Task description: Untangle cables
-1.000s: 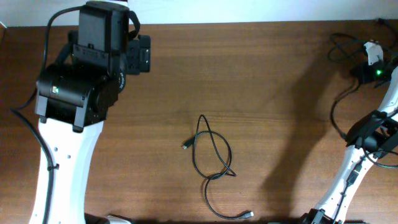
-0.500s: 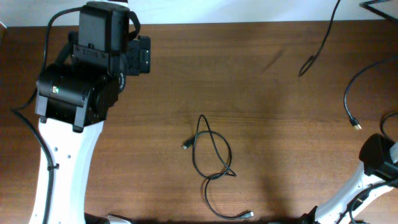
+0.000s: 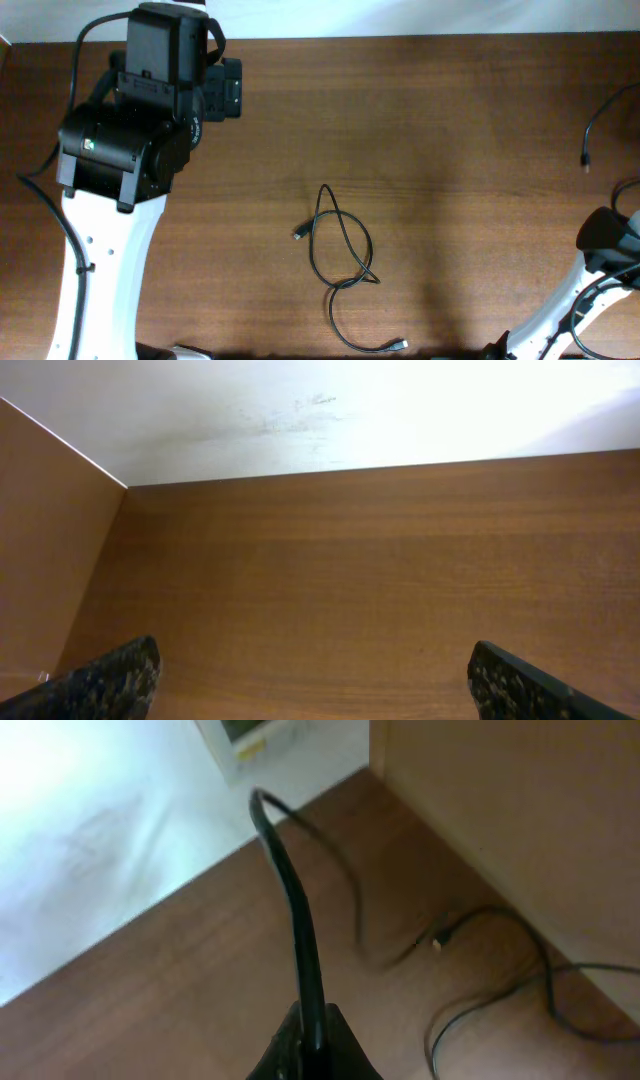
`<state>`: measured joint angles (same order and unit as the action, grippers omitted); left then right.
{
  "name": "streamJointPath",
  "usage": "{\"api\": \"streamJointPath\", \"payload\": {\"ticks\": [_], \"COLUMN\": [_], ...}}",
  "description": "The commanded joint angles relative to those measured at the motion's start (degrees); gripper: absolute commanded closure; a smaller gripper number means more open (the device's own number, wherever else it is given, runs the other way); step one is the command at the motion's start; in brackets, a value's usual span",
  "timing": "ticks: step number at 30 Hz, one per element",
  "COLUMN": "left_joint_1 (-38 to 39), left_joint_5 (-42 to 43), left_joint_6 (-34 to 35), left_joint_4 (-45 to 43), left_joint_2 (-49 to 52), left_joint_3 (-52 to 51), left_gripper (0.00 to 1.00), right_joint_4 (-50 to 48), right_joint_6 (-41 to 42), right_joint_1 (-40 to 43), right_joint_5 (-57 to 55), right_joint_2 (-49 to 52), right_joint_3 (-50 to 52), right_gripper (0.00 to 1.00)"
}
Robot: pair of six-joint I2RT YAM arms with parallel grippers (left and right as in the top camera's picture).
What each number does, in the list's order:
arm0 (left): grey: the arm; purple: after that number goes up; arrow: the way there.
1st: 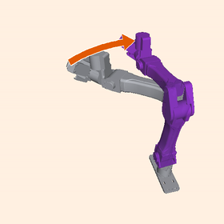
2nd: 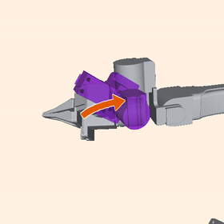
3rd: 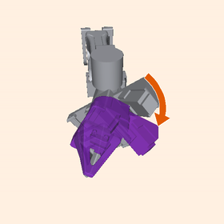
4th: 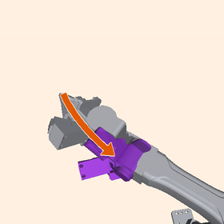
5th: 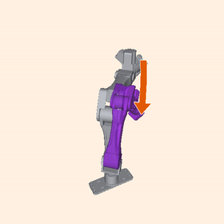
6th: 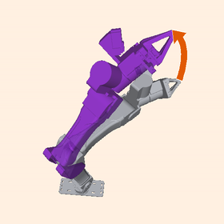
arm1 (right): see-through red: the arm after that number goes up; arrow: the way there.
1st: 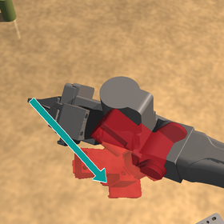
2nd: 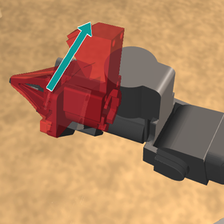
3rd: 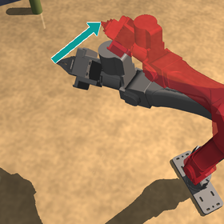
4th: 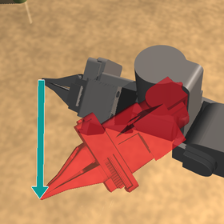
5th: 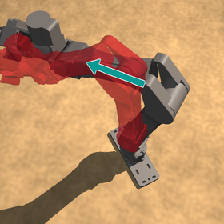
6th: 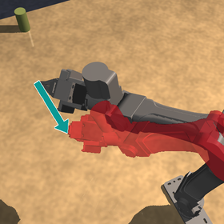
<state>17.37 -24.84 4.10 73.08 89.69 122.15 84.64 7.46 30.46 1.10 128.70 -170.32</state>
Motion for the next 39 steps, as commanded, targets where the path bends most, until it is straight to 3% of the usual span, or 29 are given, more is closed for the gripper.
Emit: {"api": "streamJointPath", "payload": {"ticks": [1, 3, 6, 14, 17, 20, 25, 30, 35, 39], "left_joint_1": [-0.28, -0.28, -0.28, -0.22, -0.22, -0.24, -0.24, -0.24, -0.22, -0.22], "left_joint_5": [-0.02, -0.02, -0.02, 0.81, 3.69, 3.67, 3.67, 3.67, 3.74, 3.74], "left_joint_6": [0.74, 0.74, 0.74, 0.76, 0.76, 0.76, 0.76, 0.74, 0.74, 0.76], "left_joint_4": [-0.63, -0.52, -0.5, -0.26, 0.02, 0.09, -0.02, -0.59, 0.2, 1.14], "left_joint_2": [0.35, 0.35, 0.35, 0.35, 0.35, 0.35, 0.42, 2.01, 3.63, 3.56], "left_joint_3": [0.57, 0.57, 0.57, 0.57, 0.57, 0.57, 0.57, 0.57, 0.57, 0.57], "left_gripper": [0.01, 0.01, 0.01, 0.01, 0.01, 0.01, 0.01, 0.01, 0.01, 0.01], "right_joint_4": [1.81, 3.28, -2.12, -14.82, -11.61, -3.43, 12.72, 8.35, 5.9, -0.42], "right_joint_6": [-0.33, -0.85, -1.22, -4.26, -4.26, -6.8, -4.04, -3.98, -4.02, -5.79], "right_joint_1": [-4.09, -6.47, -6.78, -3.72, -3.93, -4.24, -4.24, -4.33, -2.36, -1.92], "right_joint_5": [3.93, 4.17, -1.68, -1.81, -1.4, 0.68, 1.64, -2.89, -3.32, -3.32], "right_joint_2": [-0.74, -0.94, 0.42, 14.99, 15.04, 7.28, -7.74, -15.74, -2.71, 15.89], "right_joint_3": [0.02, -0.04, 0.96, 9.4, 9.92, 6.43, 4.87, 5.2, 5.2, 5.2], "right_gripper": [0.96, 0.96, 0.96, 0.96, 0.96, 0.96, 0.96, 0.96, 0.96, 0.96]}}
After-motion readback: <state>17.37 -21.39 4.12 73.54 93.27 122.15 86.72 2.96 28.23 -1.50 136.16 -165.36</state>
